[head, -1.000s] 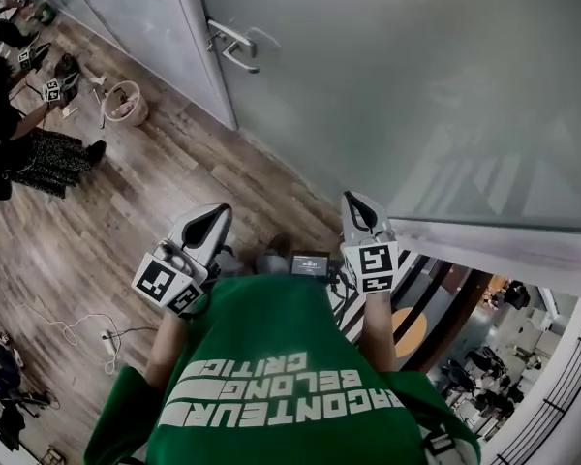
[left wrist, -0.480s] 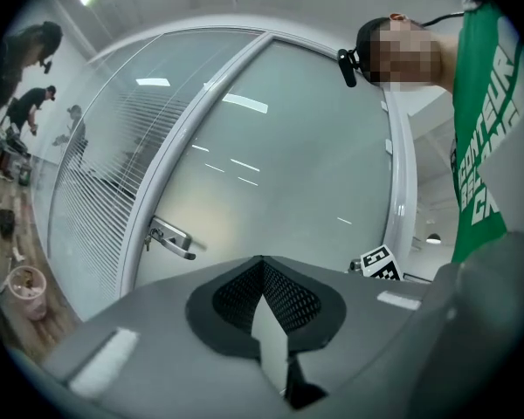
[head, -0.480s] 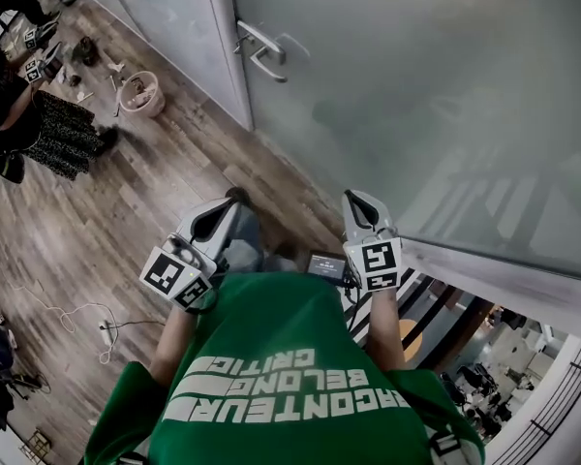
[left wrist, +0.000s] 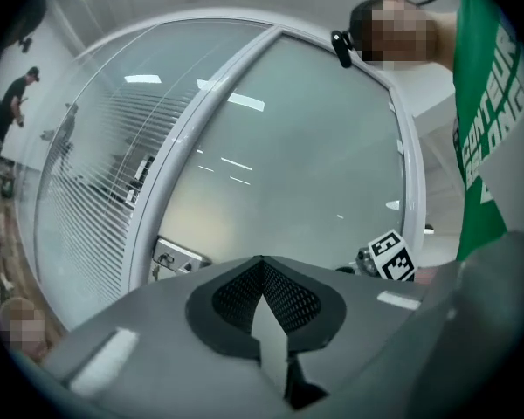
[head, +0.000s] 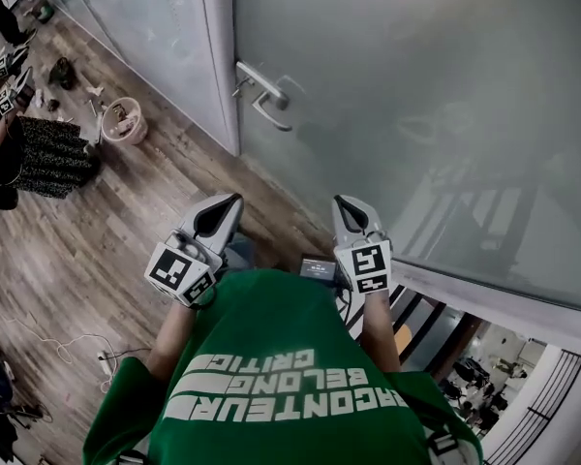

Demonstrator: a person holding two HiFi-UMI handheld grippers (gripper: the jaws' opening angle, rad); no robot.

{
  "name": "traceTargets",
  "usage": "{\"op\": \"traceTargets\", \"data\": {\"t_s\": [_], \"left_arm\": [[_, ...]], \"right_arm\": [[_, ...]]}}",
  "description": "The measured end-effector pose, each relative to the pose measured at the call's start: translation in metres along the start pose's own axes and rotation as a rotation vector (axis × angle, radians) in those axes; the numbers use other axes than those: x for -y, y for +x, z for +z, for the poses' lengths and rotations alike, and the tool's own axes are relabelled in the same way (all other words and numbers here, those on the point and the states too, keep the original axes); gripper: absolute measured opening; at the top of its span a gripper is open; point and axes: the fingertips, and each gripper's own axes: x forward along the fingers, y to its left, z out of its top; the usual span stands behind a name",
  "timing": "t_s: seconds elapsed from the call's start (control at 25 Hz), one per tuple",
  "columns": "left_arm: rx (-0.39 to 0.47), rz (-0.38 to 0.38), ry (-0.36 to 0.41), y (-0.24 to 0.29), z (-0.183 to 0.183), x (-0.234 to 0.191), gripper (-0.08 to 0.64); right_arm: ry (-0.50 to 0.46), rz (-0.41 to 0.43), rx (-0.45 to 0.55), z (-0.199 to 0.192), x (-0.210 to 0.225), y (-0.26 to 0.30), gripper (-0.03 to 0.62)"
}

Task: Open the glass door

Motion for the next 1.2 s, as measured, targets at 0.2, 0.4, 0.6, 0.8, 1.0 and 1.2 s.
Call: {"op": "traceTargets", "data": {"t_s": [0.2,0.4,0.6,0.8,1.0,1.2], "left_arm": [[-0.024,-0.033,0.092,0.023,0.003,-0.024,0.017],[-0.007,-0.08,0.063,0.044,0.006,-0.038,0.017],[-0.037,-0.084,0.046,0.06,0.003,-0.055,0.017],[-0.068,-0.049,0.059,0.079,-0.003,-0.067,0.017],[-0.089,-0.013,0.057,0.095,-0.005,-0.08,0.017],[-0.095,0.03,0.053,0.102,-0.006,-0.085,0.017]], "right_arm": [[-0.04,0.029,-0.032,0.026,-0.001,0.037,-0.006],[-0.069,0.028,-0.085,0.04,0.008,0.061,-0.006],[-0.104,0.049,-0.134,0.052,0.009,0.087,0.031],[-0.135,0.082,-0.208,0.06,0.012,0.112,0.074],[-0.179,0.16,-0.303,0.062,0.003,0.158,0.155],[-0.198,0.212,-0.37,0.054,-0.001,0.199,0.163]]}}
